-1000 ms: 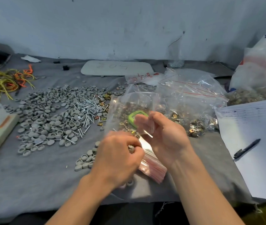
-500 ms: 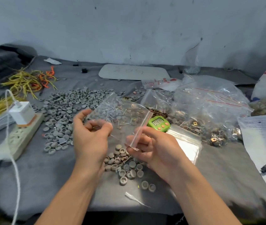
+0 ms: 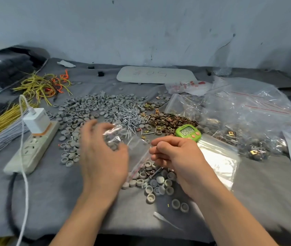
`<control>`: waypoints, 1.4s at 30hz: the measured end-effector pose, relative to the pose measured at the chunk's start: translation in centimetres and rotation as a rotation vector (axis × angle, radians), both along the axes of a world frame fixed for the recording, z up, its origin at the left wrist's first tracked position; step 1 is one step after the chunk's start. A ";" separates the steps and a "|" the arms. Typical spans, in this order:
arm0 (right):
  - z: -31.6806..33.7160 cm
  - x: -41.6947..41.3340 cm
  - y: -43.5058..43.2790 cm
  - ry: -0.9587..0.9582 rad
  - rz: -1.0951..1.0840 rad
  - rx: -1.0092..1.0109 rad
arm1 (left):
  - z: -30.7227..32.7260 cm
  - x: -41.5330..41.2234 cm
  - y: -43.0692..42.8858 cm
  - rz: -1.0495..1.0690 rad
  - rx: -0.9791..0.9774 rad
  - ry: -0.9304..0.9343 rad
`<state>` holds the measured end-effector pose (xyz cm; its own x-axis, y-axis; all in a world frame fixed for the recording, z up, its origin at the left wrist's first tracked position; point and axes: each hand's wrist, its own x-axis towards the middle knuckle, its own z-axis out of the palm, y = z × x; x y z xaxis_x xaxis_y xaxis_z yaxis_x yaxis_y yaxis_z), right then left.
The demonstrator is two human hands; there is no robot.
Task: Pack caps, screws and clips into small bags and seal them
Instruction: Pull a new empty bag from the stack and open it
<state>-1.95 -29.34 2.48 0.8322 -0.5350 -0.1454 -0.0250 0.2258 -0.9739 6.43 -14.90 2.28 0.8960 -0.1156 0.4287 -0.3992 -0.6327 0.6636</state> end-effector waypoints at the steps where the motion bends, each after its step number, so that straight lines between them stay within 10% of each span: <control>1: 0.0 0.2 0.2 0.015 0.001 -0.007 | 0.0 -0.3 -0.3 -0.061 0.103 0.025; 11: 0.2 0.9 0.7 0.054 -0.028 -0.101 | -0.7 -0.9 -1.2 -0.168 0.682 -0.066; 18: 0.0 0.8 0.6 0.102 -0.033 -0.234 | 0.5 0.2 0.2 -0.311 0.582 0.249; 25: -0.4 0.8 0.5 0.143 -0.084 -0.335 | 0.7 -0.2 0.0 -0.265 0.576 0.179; 34: -0.6 0.7 1.4 0.017 0.028 -0.323 | 0.6 0.7 -0.7 -0.324 -0.207 0.305; 42: -0.4 1.1 1.1 -0.017 -0.032 -0.376 | 1.2 -0.3 -0.7 -0.319 -0.007 0.242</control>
